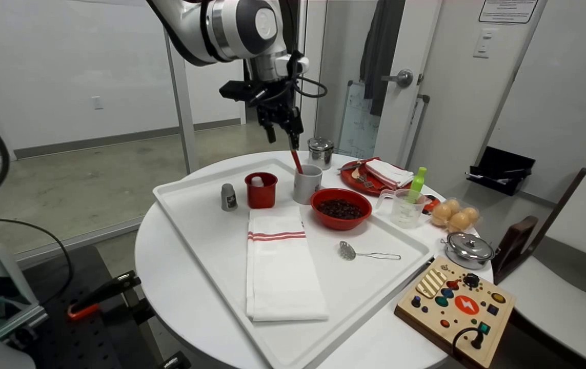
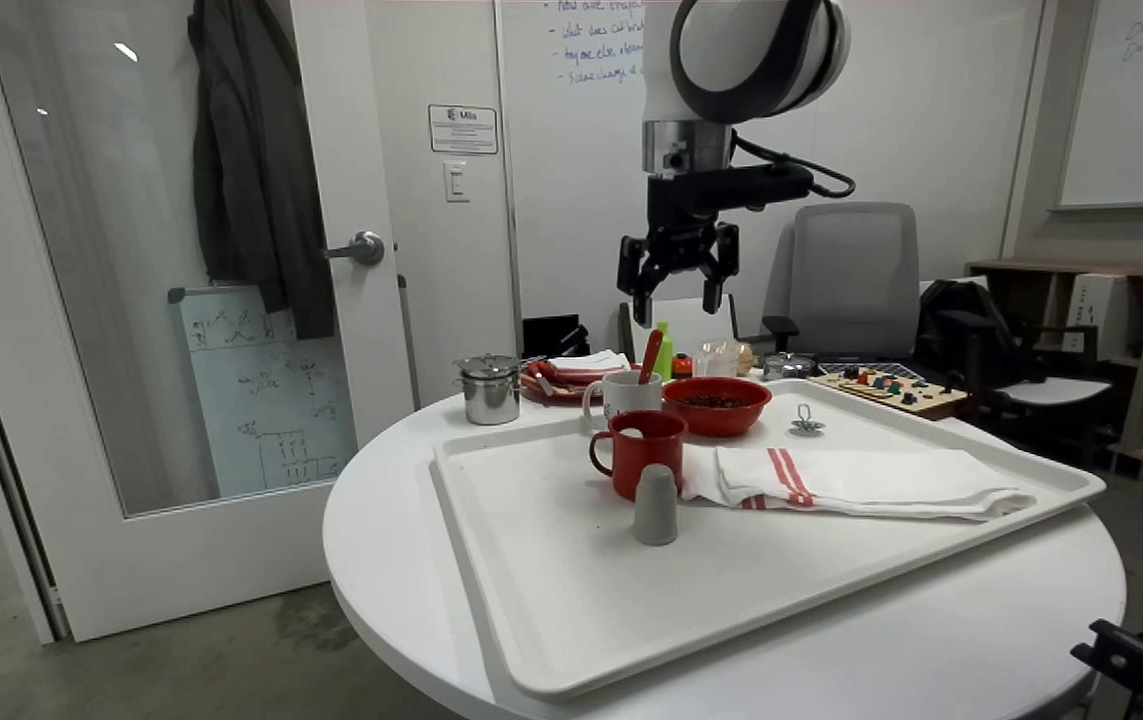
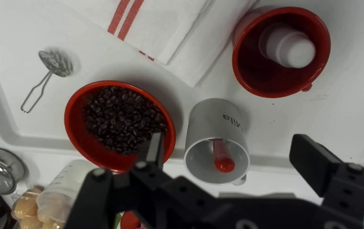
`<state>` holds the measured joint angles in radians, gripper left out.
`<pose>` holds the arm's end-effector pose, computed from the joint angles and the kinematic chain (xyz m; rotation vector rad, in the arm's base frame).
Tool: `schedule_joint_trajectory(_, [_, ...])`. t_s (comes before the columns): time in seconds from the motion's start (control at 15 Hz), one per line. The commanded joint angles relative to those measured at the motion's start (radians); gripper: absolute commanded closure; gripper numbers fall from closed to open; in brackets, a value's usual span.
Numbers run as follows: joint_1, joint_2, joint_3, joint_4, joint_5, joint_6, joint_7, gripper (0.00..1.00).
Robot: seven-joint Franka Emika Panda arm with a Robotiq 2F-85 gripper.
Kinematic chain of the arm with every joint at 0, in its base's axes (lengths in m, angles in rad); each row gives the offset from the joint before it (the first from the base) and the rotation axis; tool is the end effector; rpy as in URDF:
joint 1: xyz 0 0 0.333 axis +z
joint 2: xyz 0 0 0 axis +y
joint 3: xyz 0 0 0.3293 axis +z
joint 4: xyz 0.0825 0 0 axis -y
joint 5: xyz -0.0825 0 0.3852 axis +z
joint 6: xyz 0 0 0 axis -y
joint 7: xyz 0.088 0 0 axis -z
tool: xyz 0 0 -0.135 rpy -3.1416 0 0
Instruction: Put the salt and pepper shaker in the red mug and use the spoon to mix the contents of the red bowl
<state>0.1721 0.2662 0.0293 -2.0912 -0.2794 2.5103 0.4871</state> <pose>0.5928 0.1183 0.2948 3.0119 -0.1113 0.3061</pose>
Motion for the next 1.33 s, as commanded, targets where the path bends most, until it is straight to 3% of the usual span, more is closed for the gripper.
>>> schedule_joint_trajectory(0.0, [-0.011,0.020,-0.013,0.021,0.042,0.021,-0.035,0.00])
schedule_joint_trajectory(0.53, [-0.006,0.023,-0.034,0.031,0.032,0.006,-0.027,0.00])
schedule_joint_trajectory(0.87, [0.028,-0.011,-0.048,-0.093,-0.031,0.052,0.041,0.00])
schedule_joint_trajectory(1.27, [0.064,0.010,-0.059,-0.103,-0.070,0.110,0.069,0.00])
